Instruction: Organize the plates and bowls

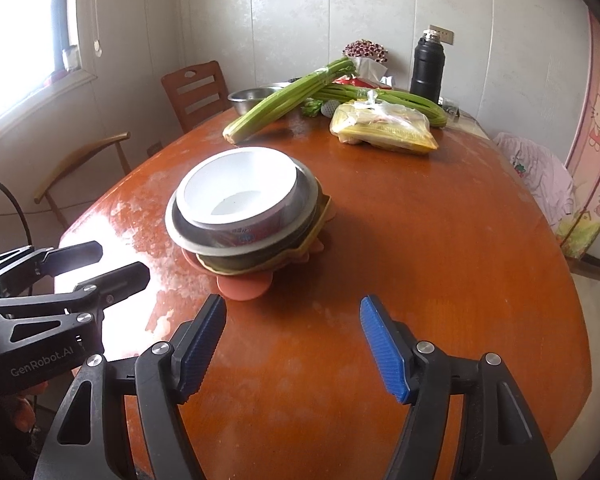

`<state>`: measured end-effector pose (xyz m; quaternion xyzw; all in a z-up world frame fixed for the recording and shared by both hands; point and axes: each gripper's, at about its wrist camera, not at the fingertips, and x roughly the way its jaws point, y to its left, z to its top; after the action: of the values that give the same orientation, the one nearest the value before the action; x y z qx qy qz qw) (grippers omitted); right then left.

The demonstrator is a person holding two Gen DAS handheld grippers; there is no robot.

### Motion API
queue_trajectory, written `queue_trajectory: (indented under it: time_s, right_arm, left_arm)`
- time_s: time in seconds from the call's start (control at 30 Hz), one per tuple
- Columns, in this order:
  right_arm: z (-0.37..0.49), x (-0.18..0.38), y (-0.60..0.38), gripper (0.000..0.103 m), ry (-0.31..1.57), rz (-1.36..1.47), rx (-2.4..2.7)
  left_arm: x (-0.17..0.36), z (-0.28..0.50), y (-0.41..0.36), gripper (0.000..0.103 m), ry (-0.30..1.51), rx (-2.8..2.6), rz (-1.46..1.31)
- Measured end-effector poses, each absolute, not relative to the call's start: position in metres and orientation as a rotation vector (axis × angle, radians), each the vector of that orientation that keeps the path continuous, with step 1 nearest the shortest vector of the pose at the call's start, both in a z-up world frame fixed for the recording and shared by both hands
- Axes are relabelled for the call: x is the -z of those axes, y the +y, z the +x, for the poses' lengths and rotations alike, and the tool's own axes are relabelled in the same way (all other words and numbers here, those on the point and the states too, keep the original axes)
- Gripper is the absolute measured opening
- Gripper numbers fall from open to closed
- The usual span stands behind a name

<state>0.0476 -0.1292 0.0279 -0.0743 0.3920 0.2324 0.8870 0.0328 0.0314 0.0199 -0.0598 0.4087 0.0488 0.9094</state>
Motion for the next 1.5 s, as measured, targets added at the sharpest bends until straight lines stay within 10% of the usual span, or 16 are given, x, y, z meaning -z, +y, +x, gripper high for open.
queue_trajectory:
  time_s: [1.5]
  right_arm:
    - [0.020, -0.004, -0.134, 0.072, 0.871, -0.146, -0.457]
  left_arm:
    - [-0.002, 0.012, 0.027, 0.062, 0.855, -0.112, -0.103]
